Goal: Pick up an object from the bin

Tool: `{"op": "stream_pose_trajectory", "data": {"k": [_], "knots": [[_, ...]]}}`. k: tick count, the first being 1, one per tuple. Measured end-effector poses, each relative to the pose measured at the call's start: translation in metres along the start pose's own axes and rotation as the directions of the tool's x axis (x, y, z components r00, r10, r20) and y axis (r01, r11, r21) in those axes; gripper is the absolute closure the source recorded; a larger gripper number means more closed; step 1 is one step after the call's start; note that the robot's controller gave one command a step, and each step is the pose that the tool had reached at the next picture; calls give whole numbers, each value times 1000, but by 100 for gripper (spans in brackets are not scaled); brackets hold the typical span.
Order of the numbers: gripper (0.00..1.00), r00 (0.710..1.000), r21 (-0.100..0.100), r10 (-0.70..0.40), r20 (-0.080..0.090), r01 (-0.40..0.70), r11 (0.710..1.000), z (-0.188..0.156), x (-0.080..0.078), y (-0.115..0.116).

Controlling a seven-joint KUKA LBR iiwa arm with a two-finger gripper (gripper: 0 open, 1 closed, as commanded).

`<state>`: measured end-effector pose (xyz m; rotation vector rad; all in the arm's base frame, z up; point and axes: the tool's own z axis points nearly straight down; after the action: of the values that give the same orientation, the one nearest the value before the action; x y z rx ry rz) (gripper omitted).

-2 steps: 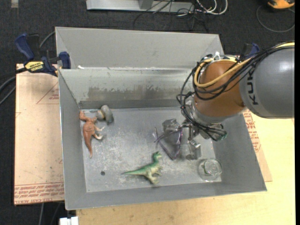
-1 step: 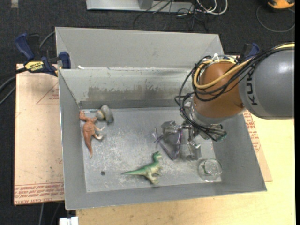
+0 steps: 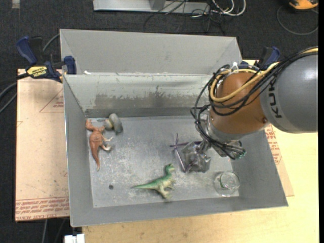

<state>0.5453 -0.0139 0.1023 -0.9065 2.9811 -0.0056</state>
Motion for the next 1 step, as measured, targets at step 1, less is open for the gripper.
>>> {"op": "stream_pose_trajectory", "data": {"k": [1], "knots": [[100, 1000, 0, 0, 0, 0, 1000, 0, 0, 0]]}}
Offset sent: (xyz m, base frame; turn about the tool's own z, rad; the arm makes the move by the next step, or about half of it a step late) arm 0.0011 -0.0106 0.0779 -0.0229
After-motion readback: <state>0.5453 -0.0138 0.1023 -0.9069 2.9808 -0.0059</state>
